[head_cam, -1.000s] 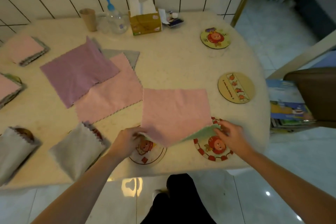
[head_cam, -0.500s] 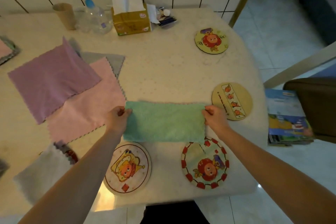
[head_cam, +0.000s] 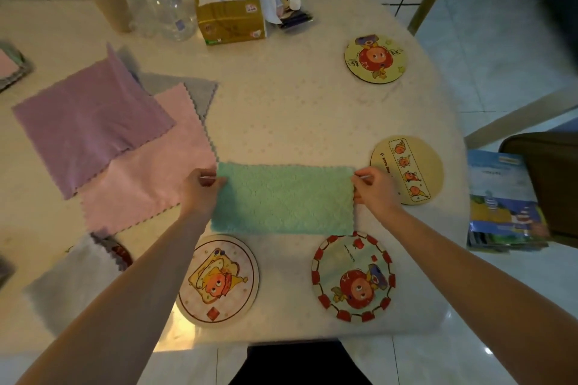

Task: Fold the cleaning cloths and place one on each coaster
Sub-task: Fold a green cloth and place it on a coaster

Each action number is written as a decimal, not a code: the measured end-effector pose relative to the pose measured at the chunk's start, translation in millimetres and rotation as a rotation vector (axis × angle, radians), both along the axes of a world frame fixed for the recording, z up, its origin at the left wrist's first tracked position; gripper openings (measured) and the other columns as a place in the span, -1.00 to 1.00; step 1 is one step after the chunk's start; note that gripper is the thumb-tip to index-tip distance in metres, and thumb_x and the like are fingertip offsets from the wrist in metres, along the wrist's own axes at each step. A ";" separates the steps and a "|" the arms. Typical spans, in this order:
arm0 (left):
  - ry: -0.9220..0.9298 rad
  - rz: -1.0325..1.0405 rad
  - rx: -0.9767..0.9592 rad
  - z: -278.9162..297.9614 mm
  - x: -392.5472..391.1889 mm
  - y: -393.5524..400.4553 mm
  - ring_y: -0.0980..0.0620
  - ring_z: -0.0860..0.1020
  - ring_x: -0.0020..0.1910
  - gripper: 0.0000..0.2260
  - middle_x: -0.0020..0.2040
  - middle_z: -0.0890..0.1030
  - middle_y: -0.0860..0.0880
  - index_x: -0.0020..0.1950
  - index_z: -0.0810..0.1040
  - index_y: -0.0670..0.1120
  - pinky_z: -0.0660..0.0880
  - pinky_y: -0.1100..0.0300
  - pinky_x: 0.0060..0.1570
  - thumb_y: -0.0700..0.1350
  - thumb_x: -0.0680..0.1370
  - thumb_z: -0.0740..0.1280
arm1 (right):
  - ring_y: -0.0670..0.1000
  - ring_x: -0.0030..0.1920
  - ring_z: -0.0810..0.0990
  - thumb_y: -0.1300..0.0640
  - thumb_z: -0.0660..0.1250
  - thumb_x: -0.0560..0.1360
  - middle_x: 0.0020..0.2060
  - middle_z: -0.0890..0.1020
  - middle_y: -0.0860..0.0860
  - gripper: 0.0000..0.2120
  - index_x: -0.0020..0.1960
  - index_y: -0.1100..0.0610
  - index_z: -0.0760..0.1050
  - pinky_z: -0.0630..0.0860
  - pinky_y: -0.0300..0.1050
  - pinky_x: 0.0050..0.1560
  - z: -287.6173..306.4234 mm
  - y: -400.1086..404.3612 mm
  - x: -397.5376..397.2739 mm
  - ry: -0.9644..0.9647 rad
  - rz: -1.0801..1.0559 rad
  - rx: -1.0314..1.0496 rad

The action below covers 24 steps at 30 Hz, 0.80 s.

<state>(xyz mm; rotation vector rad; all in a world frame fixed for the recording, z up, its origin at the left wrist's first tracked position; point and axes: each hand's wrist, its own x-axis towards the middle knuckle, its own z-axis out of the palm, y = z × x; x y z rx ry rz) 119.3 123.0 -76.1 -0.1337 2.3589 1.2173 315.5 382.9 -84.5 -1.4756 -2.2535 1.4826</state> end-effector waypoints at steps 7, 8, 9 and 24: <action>0.785 -0.831 -0.188 2.8 61.4 -27.7 -0.12 0.43 0.24 -0.57 0.27 0.49 -0.11 0.31 0.44 -0.14 0.48 -0.09 0.16 -0.23 0.44 0.39 | -0.04 0.17 0.46 0.29 0.20 0.54 0.26 0.44 0.04 -0.65 0.32 0.14 0.38 0.39 -0.19 0.22 36.5 -50.2 37.7 0.010 0.671 0.526; 0.789 -1.023 -0.151 -3.5 72.1 -29.6 -0.11 0.39 0.32 -0.53 0.33 0.47 -0.10 0.35 0.43 -0.13 0.42 -0.08 0.27 -0.20 0.44 0.38 | 0.01 0.25 0.43 0.36 0.20 0.50 0.29 0.43 0.05 -0.57 0.35 0.14 0.37 0.39 -0.12 0.28 35.7 -63.4 42.3 0.008 0.797 0.578; 0.746 -1.171 -0.147 -10.9 81.4 -29.6 -0.10 0.32 0.41 -0.49 0.41 0.41 -0.07 0.41 0.39 -0.10 0.32 -0.05 0.38 -0.17 0.46 0.37 | 0.05 0.29 0.41 0.43 0.20 0.42 0.29 0.44 0.06 -0.47 0.36 0.15 0.36 0.41 -0.03 0.30 30.2 -72.5 44.9 0.016 0.921 0.653; 0.762 -1.113 -0.422 -11.6 67.4 -63.9 -0.15 0.54 0.19 -0.49 0.21 0.54 -0.12 0.19 0.57 -0.13 0.60 0.01 0.00 -0.39 0.26 0.48 | 0.12 0.09 0.53 0.37 0.47 0.14 0.12 0.54 0.11 -0.25 0.32 0.20 0.39 0.57 -0.02 0.01 13.9 -54.3 69.7 -0.161 1.317 0.955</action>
